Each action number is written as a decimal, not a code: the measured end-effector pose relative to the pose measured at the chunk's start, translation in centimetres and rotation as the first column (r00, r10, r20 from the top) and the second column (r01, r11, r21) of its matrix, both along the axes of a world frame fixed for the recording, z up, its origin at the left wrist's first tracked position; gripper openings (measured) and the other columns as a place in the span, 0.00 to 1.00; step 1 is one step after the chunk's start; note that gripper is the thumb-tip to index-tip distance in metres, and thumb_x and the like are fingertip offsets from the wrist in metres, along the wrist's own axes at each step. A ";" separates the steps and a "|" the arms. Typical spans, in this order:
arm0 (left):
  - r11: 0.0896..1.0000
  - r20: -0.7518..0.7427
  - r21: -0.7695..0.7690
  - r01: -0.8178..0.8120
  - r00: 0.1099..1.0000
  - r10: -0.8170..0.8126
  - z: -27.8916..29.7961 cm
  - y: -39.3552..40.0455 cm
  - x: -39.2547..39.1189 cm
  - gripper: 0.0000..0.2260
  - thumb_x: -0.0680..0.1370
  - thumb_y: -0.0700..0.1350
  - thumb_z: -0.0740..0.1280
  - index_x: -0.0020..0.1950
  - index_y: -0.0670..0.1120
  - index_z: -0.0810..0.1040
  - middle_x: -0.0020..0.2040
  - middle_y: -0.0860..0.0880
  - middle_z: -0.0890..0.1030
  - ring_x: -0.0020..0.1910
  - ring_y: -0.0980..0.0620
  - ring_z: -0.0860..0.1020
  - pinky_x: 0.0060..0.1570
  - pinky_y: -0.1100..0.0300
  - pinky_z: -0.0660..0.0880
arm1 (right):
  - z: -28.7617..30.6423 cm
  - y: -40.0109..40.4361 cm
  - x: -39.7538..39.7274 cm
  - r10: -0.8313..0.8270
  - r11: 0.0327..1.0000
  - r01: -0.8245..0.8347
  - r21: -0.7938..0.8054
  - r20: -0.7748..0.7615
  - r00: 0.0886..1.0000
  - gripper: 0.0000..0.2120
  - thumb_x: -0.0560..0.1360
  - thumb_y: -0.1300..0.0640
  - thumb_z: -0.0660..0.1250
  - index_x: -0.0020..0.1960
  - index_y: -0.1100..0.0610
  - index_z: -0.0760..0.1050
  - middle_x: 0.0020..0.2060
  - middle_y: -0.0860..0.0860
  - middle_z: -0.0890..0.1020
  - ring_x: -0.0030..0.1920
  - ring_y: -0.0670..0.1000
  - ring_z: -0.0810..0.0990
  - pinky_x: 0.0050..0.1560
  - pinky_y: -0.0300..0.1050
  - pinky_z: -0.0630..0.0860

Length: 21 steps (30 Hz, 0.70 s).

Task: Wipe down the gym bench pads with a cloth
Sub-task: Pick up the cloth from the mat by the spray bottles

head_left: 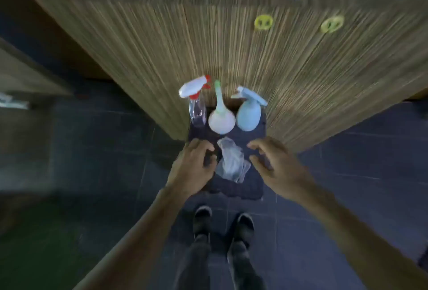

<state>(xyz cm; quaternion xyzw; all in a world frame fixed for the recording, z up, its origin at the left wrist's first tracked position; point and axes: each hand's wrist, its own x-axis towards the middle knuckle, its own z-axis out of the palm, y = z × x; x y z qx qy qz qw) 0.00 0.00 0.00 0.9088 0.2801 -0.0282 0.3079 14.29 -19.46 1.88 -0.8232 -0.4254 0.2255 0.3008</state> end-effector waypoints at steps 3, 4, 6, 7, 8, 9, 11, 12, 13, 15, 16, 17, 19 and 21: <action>0.998 -0.133 0.015 0.059 0.990 -0.056 -5.4 0.7 -0.3 0.18 0.78 0.48 0.67 0.66 0.43 0.75 0.63 0.42 0.76 0.62 0.39 0.75 0.60 0.44 0.74 | -5.8 2.8 -1.1 0.074 0.982 -0.059 -0.179 0.077 0.994 0.20 0.82 0.52 0.64 0.71 0.59 0.68 0.64 0.56 0.72 0.63 0.60 0.72 0.58 0.62 0.74; 0.998 -0.189 0.013 0.062 0.980 -0.058 -6.8 1.0 -0.3 0.21 0.78 0.49 0.65 0.69 0.42 0.74 0.66 0.41 0.74 0.65 0.38 0.73 0.63 0.43 0.72 | -7.5 3.8 -1.5 0.100 0.969 -0.071 -0.238 0.110 0.989 0.23 0.82 0.52 0.65 0.72 0.59 0.66 0.67 0.57 0.71 0.65 0.61 0.71 0.59 0.62 0.74; 0.995 -0.249 0.021 0.097 0.964 -0.089 -9.8 1.4 -0.3 0.24 0.80 0.48 0.64 0.75 0.43 0.68 0.73 0.41 0.67 0.73 0.38 0.66 0.70 0.43 0.66 | -10.8 5.6 -2.1 0.138 0.964 -0.075 -0.254 0.241 0.961 0.30 0.78 0.52 0.69 0.75 0.59 0.62 0.72 0.59 0.69 0.70 0.63 0.69 0.62 0.62 0.74; 0.991 -0.255 0.049 0.122 0.961 -0.106 -11.2 1.6 -0.2 0.25 0.81 0.48 0.63 0.77 0.44 0.65 0.77 0.41 0.63 0.77 0.38 0.61 0.73 0.43 0.63 | -12.5 6.2 -2.1 0.143 0.962 -0.062 -0.265 0.297 0.944 0.33 0.77 0.51 0.70 0.76 0.59 0.59 0.75 0.60 0.66 0.72 0.63 0.67 0.64 0.62 0.73; 0.986 -0.249 0.079 0.144 0.961 -0.121 -12.4 1.8 -0.1 0.25 0.82 0.47 0.63 0.78 0.44 0.64 0.80 0.41 0.59 0.80 0.39 0.56 0.75 0.43 0.61 | -14.0 6.8 -1.9 0.144 0.959 -0.048 -0.280 0.332 0.932 0.36 0.78 0.48 0.68 0.77 0.59 0.56 0.77 0.61 0.63 0.75 0.63 0.64 0.67 0.63 0.70; 0.979 -0.233 0.110 0.170 0.962 -0.141 -13.4 2.0 0.0 0.26 0.82 0.46 0.63 0.79 0.44 0.63 0.82 0.40 0.56 0.82 0.38 0.53 0.76 0.42 0.59 | -15.5 7.3 -1.7 0.167 0.948 -0.048 -0.315 0.363 0.917 0.37 0.79 0.44 0.64 0.79 0.60 0.53 0.79 0.62 0.59 0.78 0.64 0.60 0.71 0.63 0.67; 0.962 -0.196 0.162 0.220 0.962 -0.187 -15.5 2.2 0.2 0.27 0.81 0.44 0.65 0.79 0.42 0.63 0.82 0.37 0.54 0.82 0.36 0.51 0.77 0.42 0.58 | -18.2 7.6 -1.6 0.198 0.930 -0.048 -0.365 0.386 0.901 0.41 0.80 0.38 0.56 0.81 0.62 0.50 0.81 0.62 0.54 0.81 0.63 0.54 0.76 0.62 0.60; 0.956 -0.176 0.171 0.238 0.962 -0.208 -16.2 2.2 0.2 0.28 0.80 0.43 0.65 0.79 0.41 0.63 0.82 0.36 0.53 0.82 0.36 0.51 0.78 0.43 0.58 | -19.2 7.5 -1.7 0.209 0.928 -0.057 -0.368 0.387 0.898 0.42 0.80 0.36 0.54 0.82 0.63 0.49 0.81 0.62 0.53 0.82 0.62 0.52 0.78 0.62 0.58; 0.953 -0.166 0.171 0.250 0.961 -0.222 -16.8 2.2 0.2 0.28 0.80 0.43 0.65 0.80 0.41 0.62 0.82 0.35 0.52 0.82 0.36 0.51 0.78 0.44 0.57 | -20.0 7.3 -1.8 0.220 0.928 -0.069 -0.365 0.390 0.894 0.42 0.80 0.35 0.53 0.82 0.64 0.48 0.82 0.62 0.52 0.82 0.61 0.51 0.78 0.61 0.57; 0.951 -0.148 0.173 0.257 0.961 -0.233 -17.7 2.3 0.3 0.29 0.81 0.44 0.64 0.81 0.41 0.61 0.83 0.34 0.51 0.82 0.36 0.51 0.79 0.47 0.56 | -21.0 7.0 -2.1 0.221 0.939 -0.085 -0.334 0.395 0.892 0.41 0.82 0.35 0.52 0.82 0.64 0.49 0.81 0.62 0.54 0.82 0.61 0.52 0.79 0.60 0.55; 0.951 -0.135 0.180 0.250 0.964 -0.228 -17.9 2.3 0.2 0.29 0.81 0.44 0.64 0.81 0.41 0.60 0.83 0.34 0.50 0.82 0.36 0.51 0.79 0.47 0.55 | -21.3 6.9 -2.3 0.205 0.949 -0.081 -0.306 0.398 0.894 0.39 0.83 0.37 0.52 0.81 0.64 0.51 0.81 0.63 0.56 0.81 0.62 0.55 0.78 0.59 0.57; 0.949 -0.126 0.190 0.252 0.965 -0.231 -18.1 2.4 0.1 0.29 0.81 0.44 0.64 0.81 0.42 0.60 0.83 0.34 0.50 0.82 0.36 0.51 0.79 0.47 0.55 | -21.6 6.9 -2.5 0.192 0.958 -0.081 -0.275 0.407 0.893 0.36 0.84 0.40 0.53 0.81 0.64 0.55 0.79 0.64 0.60 0.80 0.63 0.59 0.78 0.58 0.60; 0.947 -0.128 0.188 0.259 0.963 -0.238 -18.2 2.4 0.0 0.29 0.81 0.44 0.63 0.81 0.42 0.60 0.83 0.35 0.50 0.83 0.37 0.51 0.79 0.47 0.55 | -21.9 7.0 -3.1 0.165 0.973 -0.076 -0.217 0.428 0.889 0.28 0.83 0.49 0.57 0.78 0.64 0.62 0.76 0.64 0.67 0.75 0.64 0.67 0.73 0.59 0.69; 0.943 -0.128 0.186 0.275 0.959 -0.254 -18.0 2.6 -0.1 0.29 0.81 0.44 0.63 0.81 0.42 0.60 0.83 0.35 0.49 0.83 0.37 0.50 0.80 0.47 0.55 | -22.0 6.9 -3.4 0.169 0.979 -0.094 -0.181 0.458 0.873 0.25 0.82 0.56 0.56 0.76 0.63 0.64 0.72 0.62 0.70 0.70 0.63 0.71 0.71 0.58 0.72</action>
